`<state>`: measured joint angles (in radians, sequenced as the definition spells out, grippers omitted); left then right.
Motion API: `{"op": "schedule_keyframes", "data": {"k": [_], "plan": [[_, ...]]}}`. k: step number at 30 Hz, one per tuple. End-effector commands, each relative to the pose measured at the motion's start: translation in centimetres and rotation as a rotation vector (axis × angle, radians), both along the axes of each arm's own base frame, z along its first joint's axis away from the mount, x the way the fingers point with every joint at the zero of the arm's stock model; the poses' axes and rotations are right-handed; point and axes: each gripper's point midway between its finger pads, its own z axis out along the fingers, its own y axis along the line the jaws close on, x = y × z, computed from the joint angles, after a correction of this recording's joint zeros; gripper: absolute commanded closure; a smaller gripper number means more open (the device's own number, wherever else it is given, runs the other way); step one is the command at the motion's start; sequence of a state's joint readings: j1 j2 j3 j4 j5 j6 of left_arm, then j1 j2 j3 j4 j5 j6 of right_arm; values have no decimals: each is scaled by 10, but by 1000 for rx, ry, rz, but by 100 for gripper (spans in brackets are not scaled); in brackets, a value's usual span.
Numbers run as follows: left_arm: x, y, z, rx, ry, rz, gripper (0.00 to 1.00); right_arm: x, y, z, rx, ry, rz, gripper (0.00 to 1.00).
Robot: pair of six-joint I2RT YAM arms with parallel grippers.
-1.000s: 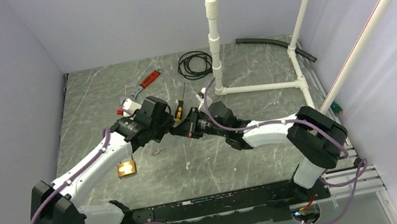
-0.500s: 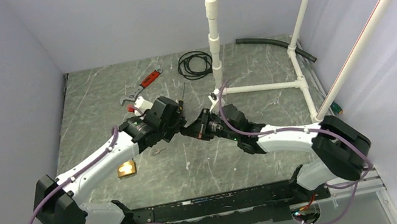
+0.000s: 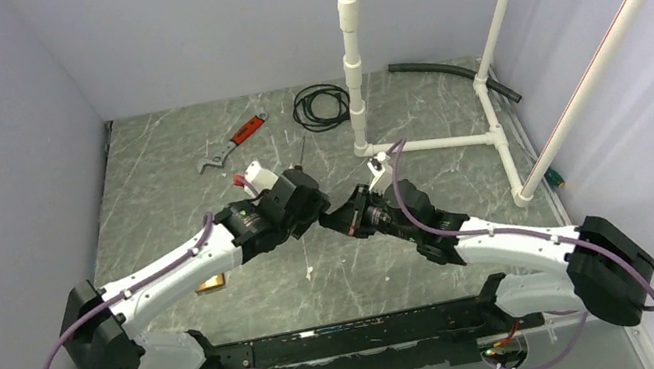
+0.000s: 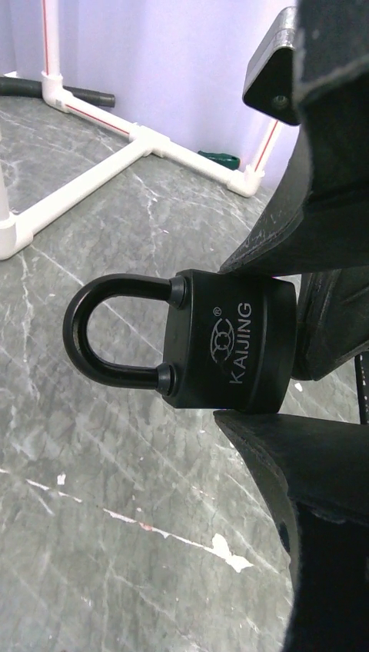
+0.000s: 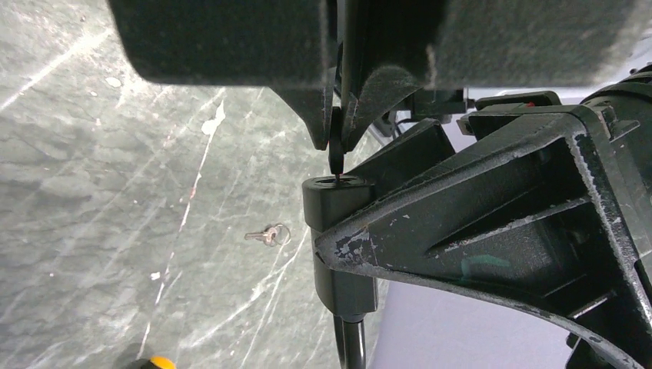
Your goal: Unlock with the key
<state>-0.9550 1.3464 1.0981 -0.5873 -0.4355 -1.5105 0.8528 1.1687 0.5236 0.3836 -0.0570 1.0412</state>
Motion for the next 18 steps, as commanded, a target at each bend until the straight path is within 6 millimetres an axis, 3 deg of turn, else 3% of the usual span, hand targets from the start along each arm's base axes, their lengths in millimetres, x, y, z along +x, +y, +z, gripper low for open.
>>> {"op": "schedule_keyframes", "data": {"k": [1,6,13,18], "plan": [[-50,-65,33,-148,26,-255,100,40,-27,37,63,-126,-220,100],[-54,-64,43,-103,-25,-264,100,32,-34,48,116,-134,-201,100],[-64,-75,71,-190,-207,-390,100,22,-42,74,223,-161,-181,100],[-72,-76,81,-229,-280,-453,100,17,-42,88,291,-187,-141,100]]}}
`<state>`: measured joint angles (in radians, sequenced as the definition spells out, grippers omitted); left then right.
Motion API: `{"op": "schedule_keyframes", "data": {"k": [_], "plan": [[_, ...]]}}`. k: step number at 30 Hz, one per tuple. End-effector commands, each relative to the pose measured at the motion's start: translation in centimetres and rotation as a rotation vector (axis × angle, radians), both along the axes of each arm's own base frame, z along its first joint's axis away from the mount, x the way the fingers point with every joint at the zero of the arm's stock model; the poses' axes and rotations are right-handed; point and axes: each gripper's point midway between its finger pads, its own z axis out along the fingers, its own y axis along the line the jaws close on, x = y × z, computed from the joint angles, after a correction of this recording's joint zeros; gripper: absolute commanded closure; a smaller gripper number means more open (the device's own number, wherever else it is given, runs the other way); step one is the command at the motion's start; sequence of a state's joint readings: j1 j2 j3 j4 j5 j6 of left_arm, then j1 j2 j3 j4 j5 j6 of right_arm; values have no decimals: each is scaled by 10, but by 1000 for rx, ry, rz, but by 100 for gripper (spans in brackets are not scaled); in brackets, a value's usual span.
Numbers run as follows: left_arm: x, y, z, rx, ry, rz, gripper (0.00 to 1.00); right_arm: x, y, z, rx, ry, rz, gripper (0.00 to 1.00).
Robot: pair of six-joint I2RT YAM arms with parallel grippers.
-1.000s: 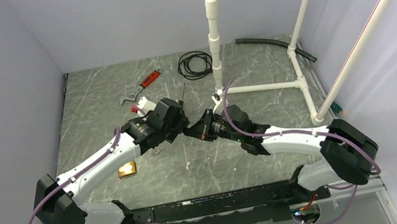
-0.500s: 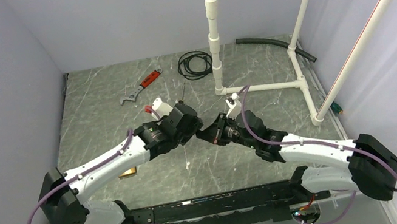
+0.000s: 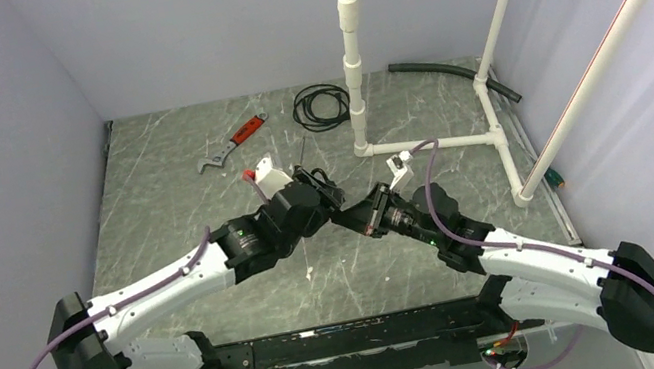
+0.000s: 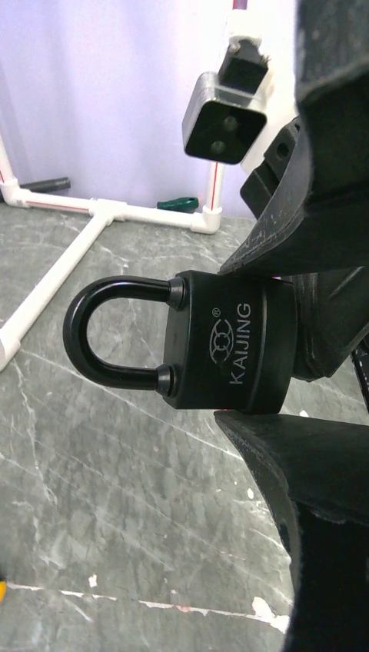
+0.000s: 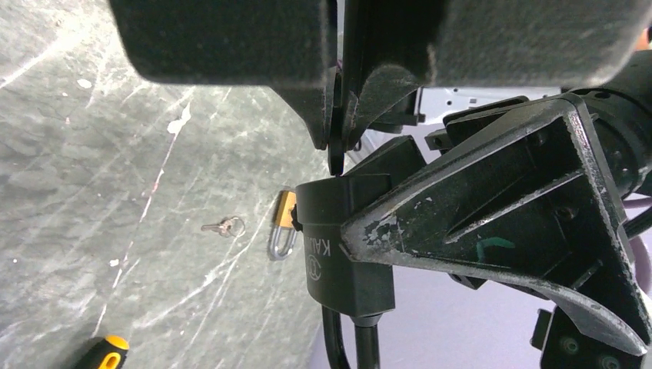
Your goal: Unlock with the key
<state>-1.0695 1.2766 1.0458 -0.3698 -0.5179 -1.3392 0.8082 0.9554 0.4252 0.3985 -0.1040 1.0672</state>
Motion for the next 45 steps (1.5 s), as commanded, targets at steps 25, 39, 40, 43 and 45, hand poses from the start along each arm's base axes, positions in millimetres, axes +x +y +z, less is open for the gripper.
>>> {"op": "schedule_keyframes", "data": {"k": [25,39,40,43,45], "plan": [[-79,-30,85,-251,-304,-467,100,-1,-20,125,336,-440,66,100],[-101,-34,113,-274,-486,-630,100,-32,-8,157,384,-568,268,100],[-103,-34,114,-275,-496,-640,100,-34,-9,160,390,-578,272,100],[-109,-35,119,-285,-533,-678,100,-41,-10,169,424,-613,305,100],[-113,-35,121,-284,-556,-709,100,-47,-9,174,447,-632,341,100]]}}
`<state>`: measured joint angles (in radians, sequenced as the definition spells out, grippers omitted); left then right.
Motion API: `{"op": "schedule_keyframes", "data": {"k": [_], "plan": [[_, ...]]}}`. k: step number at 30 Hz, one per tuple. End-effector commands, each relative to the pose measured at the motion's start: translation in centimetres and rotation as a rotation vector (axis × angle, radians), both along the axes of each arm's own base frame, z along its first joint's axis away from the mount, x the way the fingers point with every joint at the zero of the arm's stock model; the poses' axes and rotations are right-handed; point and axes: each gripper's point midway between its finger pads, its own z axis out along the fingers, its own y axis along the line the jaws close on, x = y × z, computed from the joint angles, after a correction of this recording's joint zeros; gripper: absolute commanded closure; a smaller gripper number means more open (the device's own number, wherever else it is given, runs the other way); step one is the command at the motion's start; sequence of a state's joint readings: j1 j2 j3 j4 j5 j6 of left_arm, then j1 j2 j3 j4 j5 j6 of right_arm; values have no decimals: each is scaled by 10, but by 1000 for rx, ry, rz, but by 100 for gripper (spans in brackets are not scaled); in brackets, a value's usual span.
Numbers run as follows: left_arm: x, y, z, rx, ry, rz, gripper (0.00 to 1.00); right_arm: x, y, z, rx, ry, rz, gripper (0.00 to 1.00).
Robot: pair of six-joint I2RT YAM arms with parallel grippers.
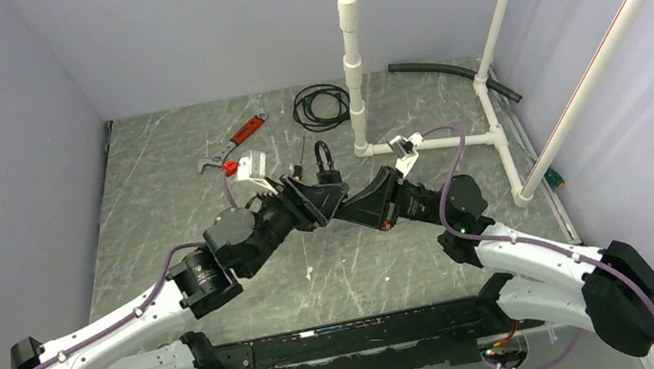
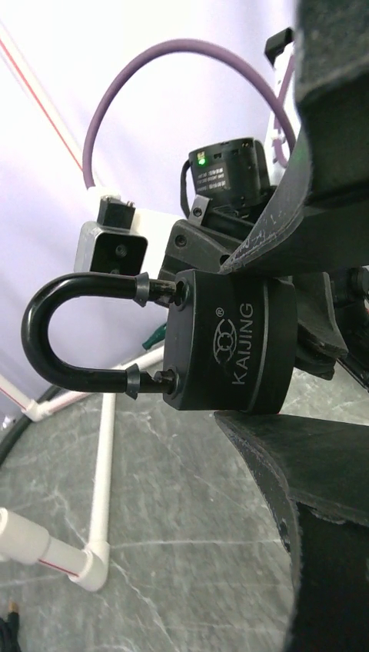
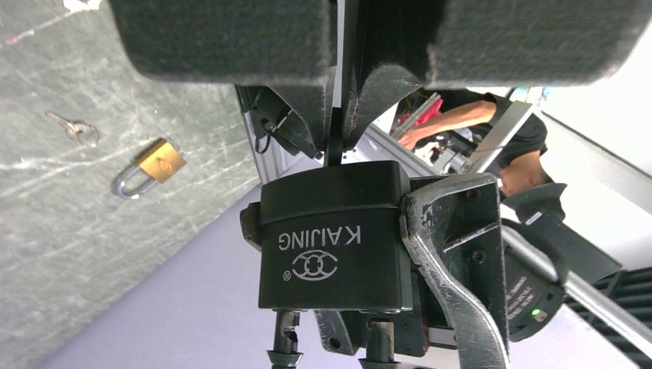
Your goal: Unlock with the key
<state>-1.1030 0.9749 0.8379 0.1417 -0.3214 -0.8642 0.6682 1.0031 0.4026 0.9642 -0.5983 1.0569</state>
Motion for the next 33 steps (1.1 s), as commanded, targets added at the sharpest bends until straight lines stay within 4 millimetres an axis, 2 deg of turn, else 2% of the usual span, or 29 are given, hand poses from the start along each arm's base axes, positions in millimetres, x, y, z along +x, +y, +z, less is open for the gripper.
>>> {"op": "schedule_keyframes", "data": {"k": [1,7,15,21,26,30,32,33], "plan": [[-72,-33,11,-16,-93,-378,100,-10,-9,83,214,-201,19,100],[-86,-26,19,-20,-157,-434,100,-30,-5,96,230,-286,149,100],[-100,-21,28,-38,-219,-501,100,-46,-7,106,235,-372,225,100],[-98,-20,29,-25,-218,-486,100,-37,0,97,185,-334,217,100],[-104,-16,39,-51,-251,-512,100,-50,-4,99,201,-384,269,100],[-103,-17,40,-45,-241,-507,100,-52,-2,97,193,-381,306,100],[-99,-18,36,-31,-225,-490,100,-50,-1,94,177,-375,289,93],[-97,-18,35,-24,-216,-478,100,-41,4,87,138,-319,263,90]]}}
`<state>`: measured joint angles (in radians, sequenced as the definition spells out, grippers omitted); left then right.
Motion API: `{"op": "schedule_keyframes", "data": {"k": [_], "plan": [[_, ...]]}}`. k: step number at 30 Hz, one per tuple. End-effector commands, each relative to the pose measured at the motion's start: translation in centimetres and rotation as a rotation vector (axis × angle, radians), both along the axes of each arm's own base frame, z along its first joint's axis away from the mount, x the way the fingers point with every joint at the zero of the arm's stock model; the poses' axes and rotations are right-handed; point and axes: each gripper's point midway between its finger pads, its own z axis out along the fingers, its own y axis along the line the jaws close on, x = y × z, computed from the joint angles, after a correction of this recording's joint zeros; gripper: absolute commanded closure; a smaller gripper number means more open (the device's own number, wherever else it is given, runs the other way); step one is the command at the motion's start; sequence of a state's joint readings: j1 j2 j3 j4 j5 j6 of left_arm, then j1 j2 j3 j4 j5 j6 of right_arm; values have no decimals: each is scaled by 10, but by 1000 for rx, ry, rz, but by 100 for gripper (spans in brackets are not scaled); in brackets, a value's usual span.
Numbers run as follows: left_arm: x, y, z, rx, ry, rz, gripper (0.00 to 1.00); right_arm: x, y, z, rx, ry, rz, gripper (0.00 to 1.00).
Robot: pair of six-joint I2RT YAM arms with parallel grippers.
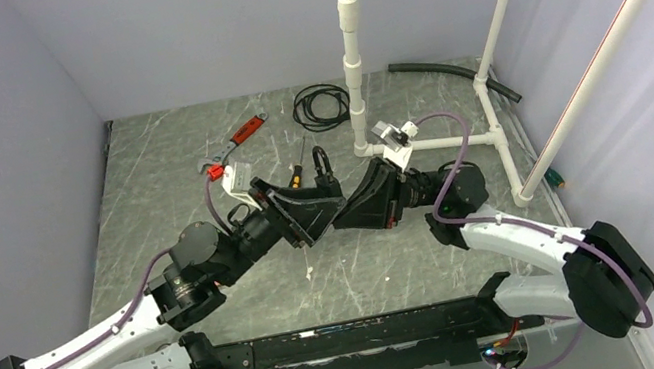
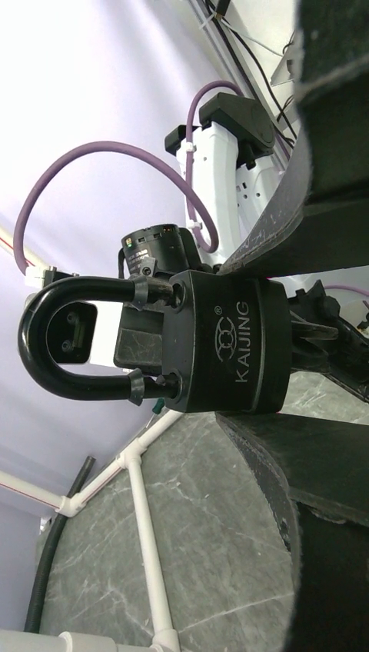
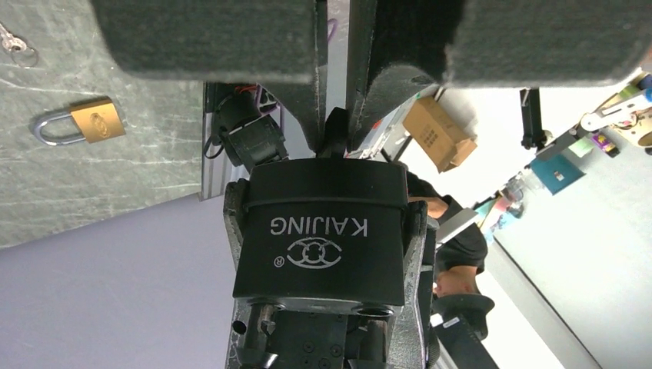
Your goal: Unlock with the key
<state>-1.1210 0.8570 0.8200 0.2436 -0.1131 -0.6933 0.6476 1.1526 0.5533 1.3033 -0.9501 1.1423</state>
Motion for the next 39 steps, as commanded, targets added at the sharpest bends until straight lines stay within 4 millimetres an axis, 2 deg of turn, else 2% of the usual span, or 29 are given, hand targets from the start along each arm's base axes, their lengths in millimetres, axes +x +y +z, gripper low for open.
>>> {"op": "schedule_keyframes", "data": {"k": [1,3,4,7,12,17,20,23,25,27,29,39], "plan": [[-47,-23,-20,83,24,-241,100,16,4,35,50,2,-105,87],[-38,-20,-24,104,54,-189,100,36,9,21,-49,48,-218,75],[-37,-19,-26,117,69,-177,100,41,9,16,-81,53,-263,64],[-25,-11,-30,143,98,-101,100,44,2,-2,-147,66,-327,39],[-12,1,-37,196,136,-4,100,39,-11,-32,-225,101,-382,24],[-2,7,-49,269,166,65,100,31,-24,-54,-297,101,-424,22],[2,8,-63,321,193,89,100,27,-34,-61,-336,94,-465,21],[4,9,-77,360,216,104,100,32,-45,-61,-353,104,-543,21],[5,10,-85,383,226,111,100,45,-55,-63,-371,159,-645,21],[5,11,-92,409,234,114,100,66,-73,-77,-431,271,-802,21],[5,12,-97,438,241,119,100,75,-82,-89,-479,327,-881,21],[8,9,-130,553,266,127,100,74,-63,-87,-460,386,-785,23]]}}
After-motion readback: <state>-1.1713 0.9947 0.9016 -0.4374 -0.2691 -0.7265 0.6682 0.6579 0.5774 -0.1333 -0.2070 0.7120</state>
